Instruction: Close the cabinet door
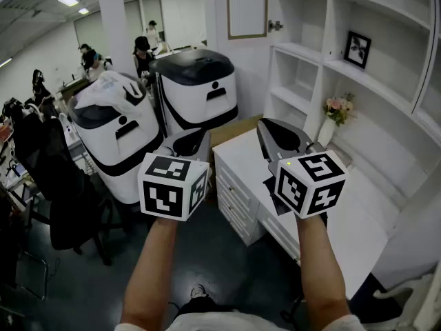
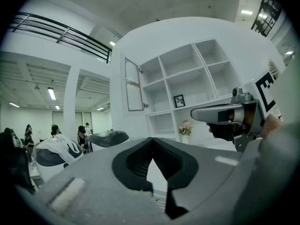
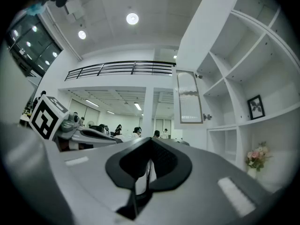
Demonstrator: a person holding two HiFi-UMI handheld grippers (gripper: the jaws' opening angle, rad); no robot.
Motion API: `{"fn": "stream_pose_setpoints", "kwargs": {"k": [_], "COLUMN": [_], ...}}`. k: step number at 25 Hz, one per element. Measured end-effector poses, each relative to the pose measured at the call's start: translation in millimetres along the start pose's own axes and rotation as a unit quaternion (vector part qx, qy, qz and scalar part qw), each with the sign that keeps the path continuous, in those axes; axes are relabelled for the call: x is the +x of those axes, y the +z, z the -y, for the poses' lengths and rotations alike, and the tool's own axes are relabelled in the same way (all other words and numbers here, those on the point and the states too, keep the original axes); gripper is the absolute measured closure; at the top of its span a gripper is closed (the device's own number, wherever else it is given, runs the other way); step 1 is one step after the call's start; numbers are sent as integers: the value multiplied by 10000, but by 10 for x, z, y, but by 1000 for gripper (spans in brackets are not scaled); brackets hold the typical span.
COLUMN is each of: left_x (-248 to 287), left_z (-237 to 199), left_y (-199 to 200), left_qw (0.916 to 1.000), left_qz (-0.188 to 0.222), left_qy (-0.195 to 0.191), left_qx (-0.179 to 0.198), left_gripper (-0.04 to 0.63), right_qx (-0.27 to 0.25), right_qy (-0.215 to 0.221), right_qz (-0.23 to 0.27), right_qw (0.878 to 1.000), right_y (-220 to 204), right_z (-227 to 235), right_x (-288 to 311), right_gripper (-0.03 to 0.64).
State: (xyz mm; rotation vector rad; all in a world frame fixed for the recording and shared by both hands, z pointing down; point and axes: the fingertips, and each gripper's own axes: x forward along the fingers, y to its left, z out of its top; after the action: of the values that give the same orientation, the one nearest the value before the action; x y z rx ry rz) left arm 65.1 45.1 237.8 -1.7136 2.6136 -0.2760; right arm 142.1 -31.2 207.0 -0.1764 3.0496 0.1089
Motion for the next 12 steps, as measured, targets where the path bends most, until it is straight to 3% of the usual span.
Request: {"fn": "stream_pose_setpoints", "kwargs": {"k": [12], "left_x": [113], "left_z": [-211], "left_y": [-11], "left_qw": [9999], "left_qz": [83], "left_qy": [-29], "left_qx": [-53], "left_gripper": [595], "right_qx": [4], "right_qy": [-10], "right_qz": [46], "right_qw": [10000], "right_y": [-101], "right_z": [-79], "right_x": [274], "right_gripper": [594]}}
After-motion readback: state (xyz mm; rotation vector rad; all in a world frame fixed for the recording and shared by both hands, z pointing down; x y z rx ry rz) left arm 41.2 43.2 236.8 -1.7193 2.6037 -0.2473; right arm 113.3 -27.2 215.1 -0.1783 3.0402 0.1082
